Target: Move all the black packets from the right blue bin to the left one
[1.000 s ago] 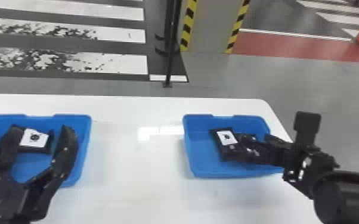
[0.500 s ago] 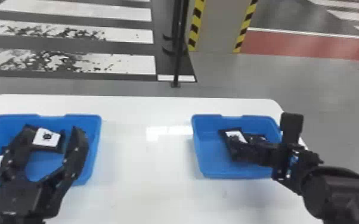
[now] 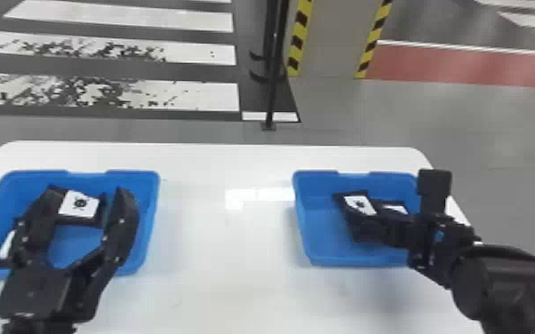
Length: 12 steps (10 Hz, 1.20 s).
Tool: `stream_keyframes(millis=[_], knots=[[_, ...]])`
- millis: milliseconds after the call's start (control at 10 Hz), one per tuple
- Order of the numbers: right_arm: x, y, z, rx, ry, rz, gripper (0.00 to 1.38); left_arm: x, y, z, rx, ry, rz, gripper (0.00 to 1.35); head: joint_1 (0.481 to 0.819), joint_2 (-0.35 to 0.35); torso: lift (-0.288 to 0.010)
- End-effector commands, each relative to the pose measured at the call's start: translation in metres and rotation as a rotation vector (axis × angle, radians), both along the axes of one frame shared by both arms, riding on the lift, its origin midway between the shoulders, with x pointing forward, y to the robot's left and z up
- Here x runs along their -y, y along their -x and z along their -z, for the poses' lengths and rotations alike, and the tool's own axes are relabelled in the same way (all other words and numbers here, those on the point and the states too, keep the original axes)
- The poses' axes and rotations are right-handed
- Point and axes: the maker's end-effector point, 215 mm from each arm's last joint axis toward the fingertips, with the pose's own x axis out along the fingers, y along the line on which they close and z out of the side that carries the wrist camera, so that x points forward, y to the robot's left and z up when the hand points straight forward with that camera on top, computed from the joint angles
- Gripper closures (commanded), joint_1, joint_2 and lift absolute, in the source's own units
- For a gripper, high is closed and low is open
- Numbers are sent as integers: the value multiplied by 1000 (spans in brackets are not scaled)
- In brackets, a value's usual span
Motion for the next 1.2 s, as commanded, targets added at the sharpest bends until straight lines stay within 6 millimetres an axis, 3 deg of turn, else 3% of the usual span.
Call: stream_keyframes(millis=[0,100,300,500,600,800,1000,1100], knots=[[-5,-2,6,-17,-17,-6,366,0,0,-1,2,1,0,117,695,-141,-140],[-13,0,12,-34,-40,-18,756,-1,0,-1,3,-1,-1,119,695,-138,-140],[-17,6,23,-70,-59,-20,1124,-2,-1,-2,3,1,-3,119,695,-126,-140],[-26,13,33,-92,-117,-19,1142,-3,-1,-1,2,3,-4,119,695,-116,-140],[-28,8,20,-41,-122,-20,1159,-2,-1,-4,9,7,-4,121,695,-112,-140],[-54,11,-29,96,-186,-58,1159,0,-2,-7,16,8,1,113,695,-100,-140],[-89,-1,-121,311,-279,-170,1159,12,-8,-6,-41,3,41,122,695,-77,-140],[-128,3,-169,415,-352,-269,1159,22,-14,-6,-87,-13,77,136,695,-60,-140]])
